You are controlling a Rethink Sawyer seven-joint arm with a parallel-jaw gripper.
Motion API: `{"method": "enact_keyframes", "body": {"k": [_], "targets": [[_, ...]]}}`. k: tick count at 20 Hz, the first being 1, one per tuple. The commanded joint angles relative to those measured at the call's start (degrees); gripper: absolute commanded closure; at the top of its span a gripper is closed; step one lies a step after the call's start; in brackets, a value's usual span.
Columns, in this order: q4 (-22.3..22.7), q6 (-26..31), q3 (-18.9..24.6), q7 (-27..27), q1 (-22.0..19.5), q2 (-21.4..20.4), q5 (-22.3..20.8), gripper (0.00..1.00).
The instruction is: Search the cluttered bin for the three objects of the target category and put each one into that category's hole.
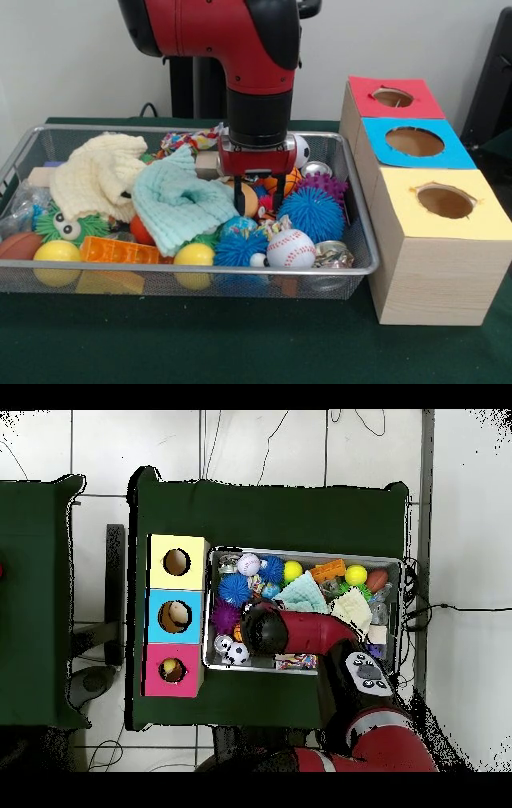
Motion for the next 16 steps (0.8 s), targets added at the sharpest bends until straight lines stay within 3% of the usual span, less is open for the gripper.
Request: {"method": "enact_keyframes", "body": {"k": [1, 6, 9, 16], "targets": [[3.71, -10.06, 7.4, 13.42, -2.45, 5.99, 3.29, 0.0], [4.77, -12.82, 8.62, 14.37, -2.82, 7.26, 3.92, 0.0], [4.96, -11.72, 9.02, 14.02, -2.99, 7.06, 4.92, 0.0], [5.22, -0.87, 6.28, 12.37, 0.89, 0.49, 9.33, 0.0]]}}
